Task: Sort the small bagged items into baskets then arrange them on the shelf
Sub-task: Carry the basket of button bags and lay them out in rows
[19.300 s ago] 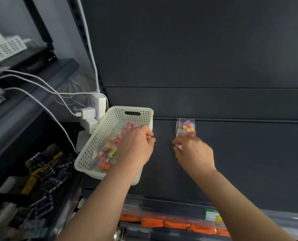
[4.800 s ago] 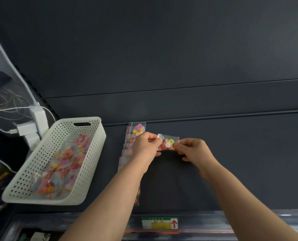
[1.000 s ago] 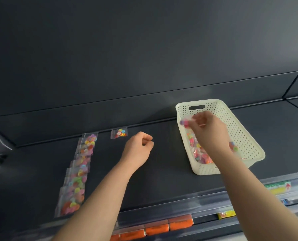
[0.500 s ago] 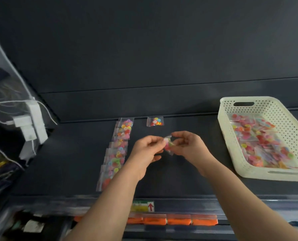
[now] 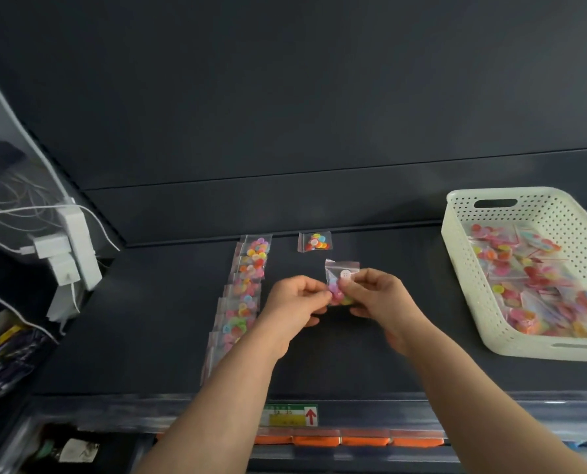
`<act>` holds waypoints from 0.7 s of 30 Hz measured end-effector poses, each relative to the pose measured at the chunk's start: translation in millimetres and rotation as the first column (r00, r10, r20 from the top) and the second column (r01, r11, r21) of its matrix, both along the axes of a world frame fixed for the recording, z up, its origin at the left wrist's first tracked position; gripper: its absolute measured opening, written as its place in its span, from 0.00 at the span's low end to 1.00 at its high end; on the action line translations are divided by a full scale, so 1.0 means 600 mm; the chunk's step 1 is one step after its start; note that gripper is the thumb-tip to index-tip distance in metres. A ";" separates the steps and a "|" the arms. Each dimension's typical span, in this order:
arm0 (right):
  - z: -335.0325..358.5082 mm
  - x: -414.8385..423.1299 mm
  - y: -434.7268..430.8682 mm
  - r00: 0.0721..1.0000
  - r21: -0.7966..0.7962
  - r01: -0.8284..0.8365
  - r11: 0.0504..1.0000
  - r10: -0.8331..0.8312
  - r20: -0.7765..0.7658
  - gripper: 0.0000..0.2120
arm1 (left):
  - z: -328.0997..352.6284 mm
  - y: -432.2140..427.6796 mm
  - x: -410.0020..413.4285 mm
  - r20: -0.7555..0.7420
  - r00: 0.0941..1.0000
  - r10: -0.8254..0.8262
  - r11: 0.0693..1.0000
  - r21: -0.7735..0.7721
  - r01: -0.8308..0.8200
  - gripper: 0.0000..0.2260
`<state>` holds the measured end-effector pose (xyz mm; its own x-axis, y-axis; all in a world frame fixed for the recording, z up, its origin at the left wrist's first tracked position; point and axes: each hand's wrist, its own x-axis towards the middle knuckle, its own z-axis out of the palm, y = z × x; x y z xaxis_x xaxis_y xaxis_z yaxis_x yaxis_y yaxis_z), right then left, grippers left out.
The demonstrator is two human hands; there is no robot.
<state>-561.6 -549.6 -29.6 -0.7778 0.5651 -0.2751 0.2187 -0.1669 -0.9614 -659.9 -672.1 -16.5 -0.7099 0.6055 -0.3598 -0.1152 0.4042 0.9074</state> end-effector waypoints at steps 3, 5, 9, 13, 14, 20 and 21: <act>-0.001 0.002 0.011 0.994 0.200 -0.090 0.976 0.076 0.077 0.06 | -0.001 0.006 -0.008 -0.019 1.000 0.007 1.000 0.023 -0.007 0.09; 0.000 0.001 0.019 0.987 0.204 -0.142 0.969 0.123 0.103 0.12 | -0.001 0.011 -0.012 -0.067 0.996 -0.067 0.998 -0.019 0.066 0.08; 0.002 0.003 0.031 0.987 0.078 -0.124 0.989 0.115 0.113 0.15 | -0.012 0.021 -0.017 0.002 0.999 0.045 0.999 0.017 -0.045 0.03; -0.004 -0.002 0.037 0.999 -0.058 0.021 0.998 -0.019 0.040 0.10 | -0.028 0.028 -0.020 0.148 0.976 0.159 0.984 0.060 -0.170 0.04; -0.006 -0.005 0.037 0.998 -0.077 0.059 0.995 -0.057 0.030 0.09 | -0.030 0.031 -0.021 0.179 0.968 0.177 0.979 0.068 -0.191 0.04; -0.010 -0.045 0.048 0.994 -0.065 0.102 0.993 -0.099 0.042 0.15 | -0.039 0.050 -0.053 0.177 0.940 0.292 0.948 0.075 -0.309 0.03; -0.010 -0.055 0.050 0.994 -0.030 0.093 0.995 -0.091 0.061 0.16 | -0.038 0.054 -0.060 0.191 0.931 0.310 0.940 0.086 -0.331 0.03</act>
